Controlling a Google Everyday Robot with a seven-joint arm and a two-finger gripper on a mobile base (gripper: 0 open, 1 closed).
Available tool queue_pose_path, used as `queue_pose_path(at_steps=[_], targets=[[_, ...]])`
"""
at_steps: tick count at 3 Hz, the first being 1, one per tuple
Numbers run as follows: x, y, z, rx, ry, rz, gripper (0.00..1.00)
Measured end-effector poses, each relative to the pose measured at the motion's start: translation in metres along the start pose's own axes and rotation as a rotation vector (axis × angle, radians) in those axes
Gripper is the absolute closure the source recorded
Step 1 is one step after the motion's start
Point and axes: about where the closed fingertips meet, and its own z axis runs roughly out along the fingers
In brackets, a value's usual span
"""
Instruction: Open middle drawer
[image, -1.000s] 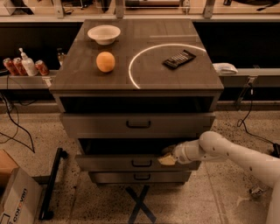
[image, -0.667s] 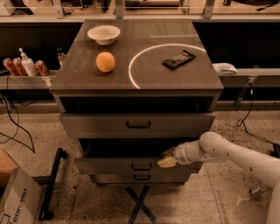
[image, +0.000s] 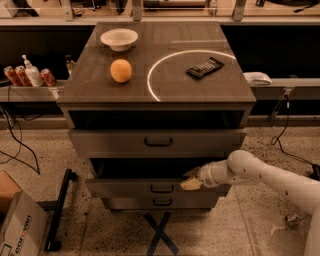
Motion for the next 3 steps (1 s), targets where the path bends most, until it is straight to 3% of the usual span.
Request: queue_pose_path(at_steps=[1, 2, 3], targets=[[-0.006, 0.002, -0.002, 0.019, 0.060, -0.072, 0.32], [-0.004, 0.007, -0.006, 0.035, 0.131, -0.131, 0.09], [0.001, 0.010, -0.013, 0.053, 0.176, -0.161, 0.00]])
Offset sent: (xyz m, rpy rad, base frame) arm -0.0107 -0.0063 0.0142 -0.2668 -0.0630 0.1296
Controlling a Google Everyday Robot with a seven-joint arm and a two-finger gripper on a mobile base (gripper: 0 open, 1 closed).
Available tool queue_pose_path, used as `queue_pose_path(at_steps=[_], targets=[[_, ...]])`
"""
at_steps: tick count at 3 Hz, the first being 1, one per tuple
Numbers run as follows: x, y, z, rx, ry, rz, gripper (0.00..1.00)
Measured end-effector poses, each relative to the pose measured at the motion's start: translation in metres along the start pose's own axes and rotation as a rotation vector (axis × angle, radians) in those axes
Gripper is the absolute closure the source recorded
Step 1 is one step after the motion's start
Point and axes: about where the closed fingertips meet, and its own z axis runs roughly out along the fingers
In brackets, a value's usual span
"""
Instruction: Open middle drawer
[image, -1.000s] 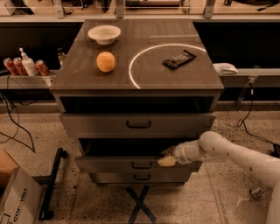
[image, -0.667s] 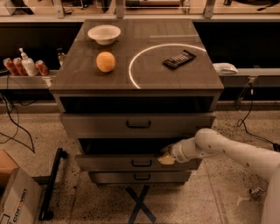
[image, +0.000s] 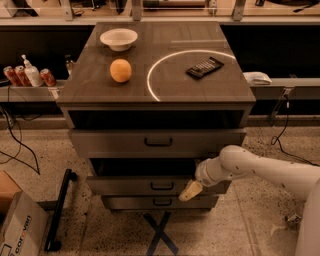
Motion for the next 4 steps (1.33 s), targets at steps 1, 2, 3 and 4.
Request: queue_pose_path(at_steps=[1, 2, 3, 4], targets=[[0.006, 0.002, 0.001, -0.002, 0.031, -0.006, 0.00], [0.017, 0.005, 0.006, -0.039, 0.082, -0.022, 0.18], [0.030, 0.012, 0.012, -0.088, 0.137, -0.029, 0.41], [0.034, 0.017, 0.011, -0.107, 0.155, -0.029, 0.64]])
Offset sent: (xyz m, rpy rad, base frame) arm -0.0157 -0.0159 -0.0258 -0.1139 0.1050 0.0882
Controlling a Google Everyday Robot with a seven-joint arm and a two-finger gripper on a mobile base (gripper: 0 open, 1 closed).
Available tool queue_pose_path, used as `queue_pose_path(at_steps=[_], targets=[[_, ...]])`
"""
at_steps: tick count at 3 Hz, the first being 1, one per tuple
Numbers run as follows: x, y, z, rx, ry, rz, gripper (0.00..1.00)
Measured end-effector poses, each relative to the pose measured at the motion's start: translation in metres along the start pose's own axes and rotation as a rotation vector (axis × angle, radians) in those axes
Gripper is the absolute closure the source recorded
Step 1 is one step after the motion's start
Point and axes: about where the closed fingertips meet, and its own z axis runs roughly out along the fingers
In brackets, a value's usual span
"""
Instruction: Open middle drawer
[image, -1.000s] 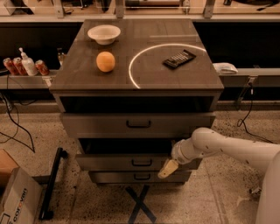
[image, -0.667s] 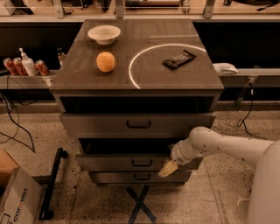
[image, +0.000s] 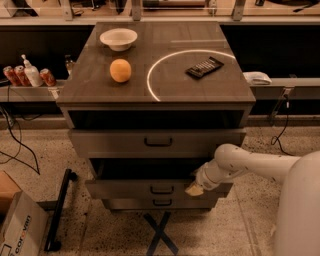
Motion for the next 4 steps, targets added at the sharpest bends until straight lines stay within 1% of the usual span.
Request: queue_pose_path(at_steps=[1, 2, 3, 4], targets=[[0.000, 0.000, 0.000, 0.000, 0.000, 0.000, 0.61], [0.011, 0.027, 0.004, -0.022, -0.025, 0.071, 0.38], [0.019, 0.039, 0.007, -0.037, -0.025, 0.090, 0.15], [0.019, 0.040, 0.009, -0.041, -0.024, 0.089, 0.00]])
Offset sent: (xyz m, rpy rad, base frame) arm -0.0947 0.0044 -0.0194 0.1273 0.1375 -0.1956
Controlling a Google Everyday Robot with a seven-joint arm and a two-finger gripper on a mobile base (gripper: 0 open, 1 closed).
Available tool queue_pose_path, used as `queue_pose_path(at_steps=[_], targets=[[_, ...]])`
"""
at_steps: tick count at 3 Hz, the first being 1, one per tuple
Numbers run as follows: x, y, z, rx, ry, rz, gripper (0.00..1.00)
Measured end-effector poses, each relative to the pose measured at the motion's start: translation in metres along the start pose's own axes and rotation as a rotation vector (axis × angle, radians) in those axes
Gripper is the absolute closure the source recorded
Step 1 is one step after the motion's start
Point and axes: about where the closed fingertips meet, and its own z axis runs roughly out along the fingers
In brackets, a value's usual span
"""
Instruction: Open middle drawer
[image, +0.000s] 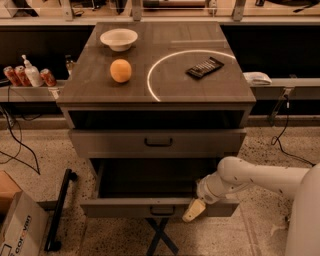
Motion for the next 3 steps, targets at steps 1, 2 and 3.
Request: queue_pose_path(at_steps=[1, 2, 3], targets=[[-0.007, 0.009, 0.002, -0.024, 0.045, -0.062, 0.00], [-0.003, 0.028, 0.002, -0.061, 0.104, -0.096, 0.00], [0.006, 0.049, 0.001, -0.107, 0.155, -0.117, 0.00]])
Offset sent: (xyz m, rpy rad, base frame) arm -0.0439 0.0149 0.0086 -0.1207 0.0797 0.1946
